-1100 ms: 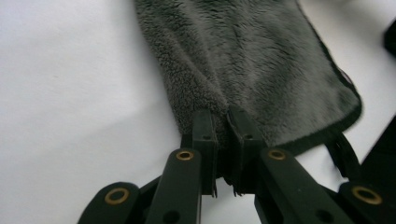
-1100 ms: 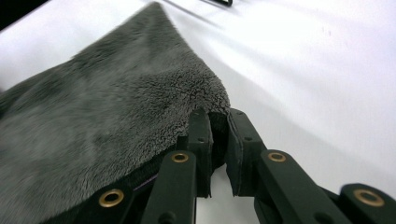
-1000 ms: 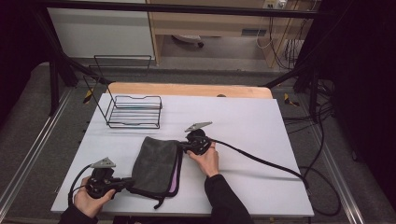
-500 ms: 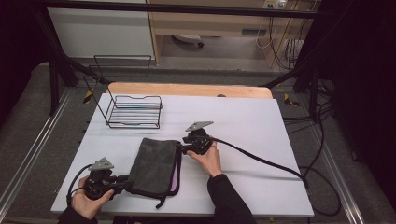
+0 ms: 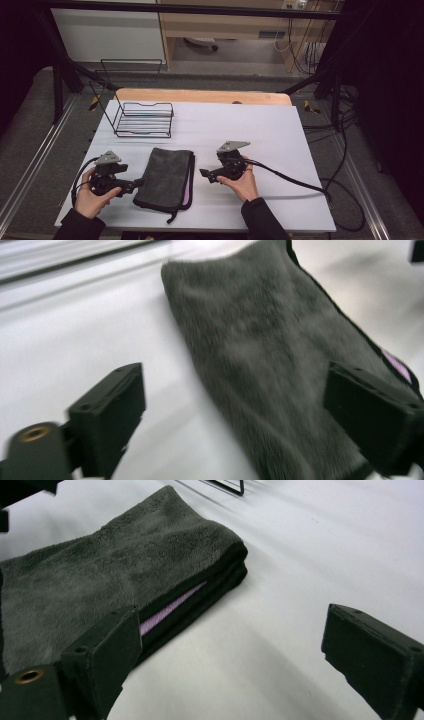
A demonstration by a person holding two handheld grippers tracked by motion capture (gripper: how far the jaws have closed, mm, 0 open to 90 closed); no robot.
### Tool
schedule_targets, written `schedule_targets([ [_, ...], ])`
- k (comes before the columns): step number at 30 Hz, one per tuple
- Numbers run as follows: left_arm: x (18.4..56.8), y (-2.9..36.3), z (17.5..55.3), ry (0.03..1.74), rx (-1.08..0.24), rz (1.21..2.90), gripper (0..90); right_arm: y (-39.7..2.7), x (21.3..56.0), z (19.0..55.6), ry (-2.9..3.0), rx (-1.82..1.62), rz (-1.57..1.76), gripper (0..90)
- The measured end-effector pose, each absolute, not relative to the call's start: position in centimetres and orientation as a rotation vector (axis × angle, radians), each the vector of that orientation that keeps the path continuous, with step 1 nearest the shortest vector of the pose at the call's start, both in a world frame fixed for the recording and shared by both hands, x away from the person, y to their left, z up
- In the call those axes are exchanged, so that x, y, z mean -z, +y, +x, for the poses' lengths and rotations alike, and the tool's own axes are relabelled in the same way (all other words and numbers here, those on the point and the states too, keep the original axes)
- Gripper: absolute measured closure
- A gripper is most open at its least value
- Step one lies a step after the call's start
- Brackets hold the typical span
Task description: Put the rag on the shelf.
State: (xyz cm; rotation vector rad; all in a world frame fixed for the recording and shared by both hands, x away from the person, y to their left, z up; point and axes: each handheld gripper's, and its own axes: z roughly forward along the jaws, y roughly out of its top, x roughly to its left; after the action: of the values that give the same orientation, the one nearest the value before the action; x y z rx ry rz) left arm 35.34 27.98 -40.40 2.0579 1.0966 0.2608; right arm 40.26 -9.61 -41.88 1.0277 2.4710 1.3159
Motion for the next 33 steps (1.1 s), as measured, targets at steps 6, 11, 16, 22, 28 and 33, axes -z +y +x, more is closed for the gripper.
schedule_targets([
  [6, 39.7, 26.9, 37.8, 1.099, -0.295, 2.039, 5.6, -10.7, 42.3, 39.2, 2.445, -1.340, 1.052, 5.1],
  [11, 39.9, 26.1, 40.3, 1.143, -0.359, 2.051, 9.1, -11.6, 42.9, 38.5, 2.431, -1.343, 1.084, 3.9],
  [16, 40.6, 25.6, 42.6, 1.191, -0.377, 2.043, 20.5, -12.2, 43.4, 38.2, 2.438, -1.323, 1.114, 3.3],
  [22, 41.6, 25.0, 44.3, 1.225, -0.331, 1.996, 36.4, -12.2, 43.6, 37.9, 2.435, -1.339, 1.122, 3.7],
  [28, 43.3, 24.6, 45.1, 1.260, -0.269, 2.053, 53.9, -12.1, 43.6, 37.8, 2.436, -1.345, 1.129, 3.8],
  [33, 43.7, 24.7, 45.2, 1.255, -0.232, 2.054, 62.2, -12.1, 43.6, 37.9, 2.429, -1.345, 1.138, 4.3],
])
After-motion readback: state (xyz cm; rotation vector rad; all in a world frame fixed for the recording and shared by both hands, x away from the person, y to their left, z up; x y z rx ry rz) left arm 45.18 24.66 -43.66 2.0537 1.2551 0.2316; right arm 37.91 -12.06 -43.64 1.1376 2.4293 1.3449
